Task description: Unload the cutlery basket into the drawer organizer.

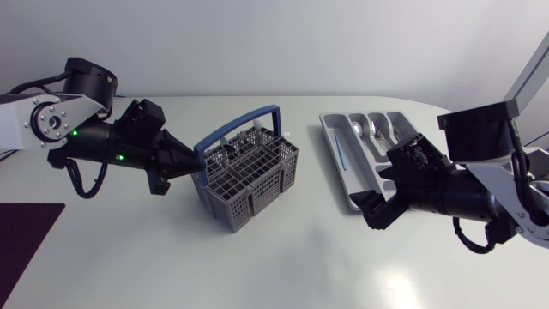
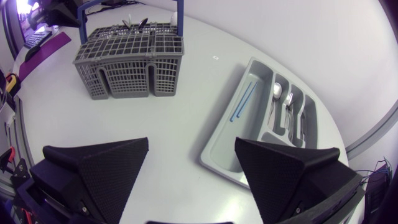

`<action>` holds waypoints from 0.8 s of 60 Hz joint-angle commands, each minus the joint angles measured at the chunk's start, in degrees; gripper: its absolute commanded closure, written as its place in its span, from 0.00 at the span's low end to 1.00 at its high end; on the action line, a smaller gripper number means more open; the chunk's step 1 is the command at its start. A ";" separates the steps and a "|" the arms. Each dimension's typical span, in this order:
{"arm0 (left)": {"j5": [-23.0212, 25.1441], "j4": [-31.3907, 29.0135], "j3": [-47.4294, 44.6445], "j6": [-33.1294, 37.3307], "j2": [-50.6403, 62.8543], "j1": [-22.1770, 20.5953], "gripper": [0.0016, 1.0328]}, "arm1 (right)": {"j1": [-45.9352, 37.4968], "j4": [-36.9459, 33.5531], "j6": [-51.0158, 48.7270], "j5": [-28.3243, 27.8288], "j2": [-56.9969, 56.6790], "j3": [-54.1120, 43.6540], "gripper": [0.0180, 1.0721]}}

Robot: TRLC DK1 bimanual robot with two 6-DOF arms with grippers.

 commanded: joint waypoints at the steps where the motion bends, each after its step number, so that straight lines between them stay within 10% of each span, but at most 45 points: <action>1: -1.09 -1.55 -2.87 -2.15 -4.95 -5.95 0.73 | 0.45 -0.40 -1.24 0.23 -1.59 -2.26 0.05; 20: -6.98 -4.01 -4.45 -7.25 -8.90 -21.59 0.73 | -0.08 -1.20 -1.94 0.23 -4.49 -4.99 0.05; 38: -5.22 -10.60 -1.90 3.74 -10.31 -0.76 0.72 | 5.98 -1.02 1.57 0.84 1.40 -0.24 0.09; 48: -4.16 -13.15 -4.36 9.19 -5.56 2.93 0.71 | 8.45 1.35 3.68 0.76 12.74 6.17 0.19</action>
